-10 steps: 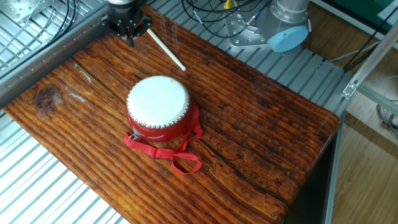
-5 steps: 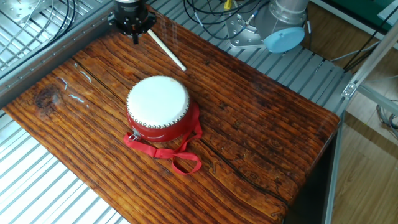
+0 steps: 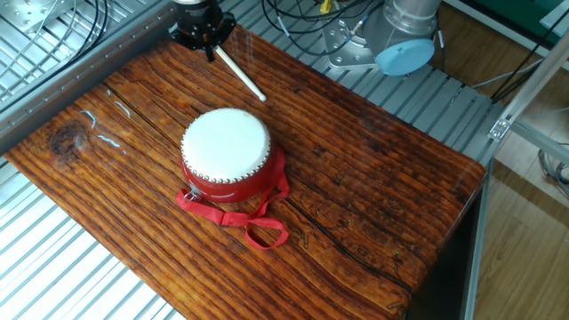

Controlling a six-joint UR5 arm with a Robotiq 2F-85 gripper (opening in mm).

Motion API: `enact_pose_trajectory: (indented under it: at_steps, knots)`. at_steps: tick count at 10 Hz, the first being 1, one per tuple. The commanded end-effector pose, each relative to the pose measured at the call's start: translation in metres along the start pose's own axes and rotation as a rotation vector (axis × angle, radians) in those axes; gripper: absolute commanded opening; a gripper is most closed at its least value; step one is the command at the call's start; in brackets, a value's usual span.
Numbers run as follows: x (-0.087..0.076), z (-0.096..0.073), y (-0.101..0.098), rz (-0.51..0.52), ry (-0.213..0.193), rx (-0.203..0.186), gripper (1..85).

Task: Play the drum

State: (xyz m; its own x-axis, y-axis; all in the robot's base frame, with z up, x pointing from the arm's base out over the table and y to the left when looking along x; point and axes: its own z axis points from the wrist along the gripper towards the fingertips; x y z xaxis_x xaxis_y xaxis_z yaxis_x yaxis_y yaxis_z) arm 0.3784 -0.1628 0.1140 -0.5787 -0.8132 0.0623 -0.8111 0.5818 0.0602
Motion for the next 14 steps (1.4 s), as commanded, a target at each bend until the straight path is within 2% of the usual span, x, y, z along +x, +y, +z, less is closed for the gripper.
enact_pose_trajectory:
  at_steps: [1, 3, 4, 5, 6, 7, 8, 10, 12, 13, 14]
  knots:
    - [0.001, 0.002, 0.007, -0.030, -0.019, -0.008, 1.0]
    - [0.026, 0.009, 0.001, -0.124, -0.001, 0.017, 3.0]
    - [0.036, 0.014, -0.011, -0.189, 0.018, 0.059, 16.0]
    - [0.046, 0.020, -0.010, -0.211, 0.024, 0.053, 18.0]
    - [0.051, 0.025, -0.002, -0.218, 0.014, 0.024, 19.0]
    - [0.063, 0.028, 0.007, -0.243, 0.036, -0.010, 29.3]
    - [0.071, 0.030, 0.007, -0.277, 0.063, -0.012, 38.3]
    - [0.068, 0.040, 0.003, -0.296, 0.053, 0.012, 39.7]
    - [0.060, 0.051, 0.001, -0.304, 0.022, 0.015, 48.3]
    - [0.063, 0.058, 0.001, -0.310, 0.026, 0.008, 49.7]
    - [0.072, 0.065, -0.002, -0.313, 0.041, 0.017, 49.7]
